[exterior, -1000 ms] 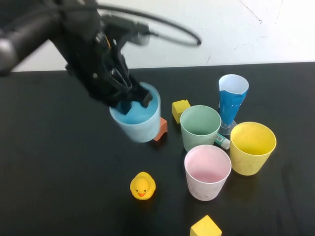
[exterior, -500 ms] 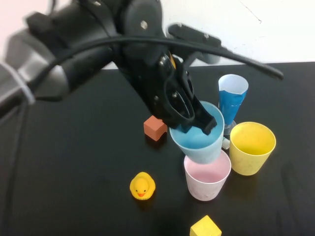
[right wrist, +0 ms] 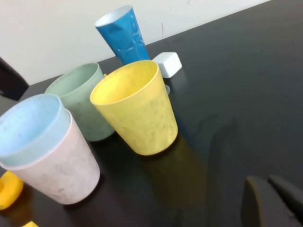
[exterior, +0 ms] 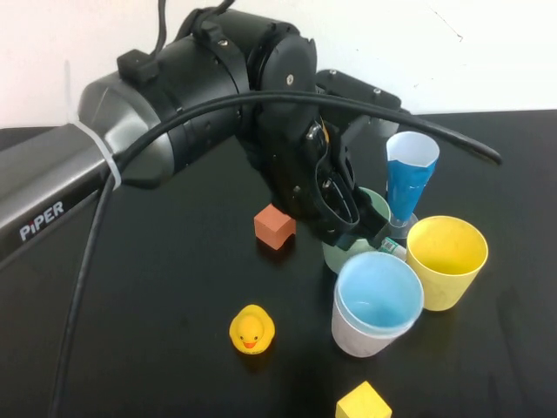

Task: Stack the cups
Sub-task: Pick up the yellow cup, then place the yellow cup on the green cup, then pick up the green cup, then place the green cup on the blue cup

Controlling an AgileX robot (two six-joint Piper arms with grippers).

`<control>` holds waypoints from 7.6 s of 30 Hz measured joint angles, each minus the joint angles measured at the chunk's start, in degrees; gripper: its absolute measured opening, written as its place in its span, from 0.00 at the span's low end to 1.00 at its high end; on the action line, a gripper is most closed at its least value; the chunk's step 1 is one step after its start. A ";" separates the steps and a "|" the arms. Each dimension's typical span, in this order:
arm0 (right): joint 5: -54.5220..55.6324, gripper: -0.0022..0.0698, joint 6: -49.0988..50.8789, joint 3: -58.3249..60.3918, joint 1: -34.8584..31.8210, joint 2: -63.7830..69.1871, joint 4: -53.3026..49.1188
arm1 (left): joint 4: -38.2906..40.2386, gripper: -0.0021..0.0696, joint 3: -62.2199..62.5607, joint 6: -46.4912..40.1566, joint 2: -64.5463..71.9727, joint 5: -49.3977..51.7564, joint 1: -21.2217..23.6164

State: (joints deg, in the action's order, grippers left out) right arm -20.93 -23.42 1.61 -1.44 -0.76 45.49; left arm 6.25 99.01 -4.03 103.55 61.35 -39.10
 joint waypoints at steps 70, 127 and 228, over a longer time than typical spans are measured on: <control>-49.71 0.21 -10.56 -92.55 21.22 97.68 -39.15 | -7.48 0.03 -60.67 6.03 -68.52 -16.42 2.66; -50.49 0.05 -13.00 -116.27 28.65 110.73 -36.04 | -9.60 0.03 -60.69 7.68 -68.52 -13.51 2.66; -50.46 0.08 -1.63 -105.10 29.33 94.02 -30.39 | -9.63 0.03 -66.08 9.44 -68.52 -15.84 2.66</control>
State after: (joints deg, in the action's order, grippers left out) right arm -71.39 -25.05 -103.49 27.89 93.26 15.10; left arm -3.38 32.93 5.41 35.04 45.50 -36.44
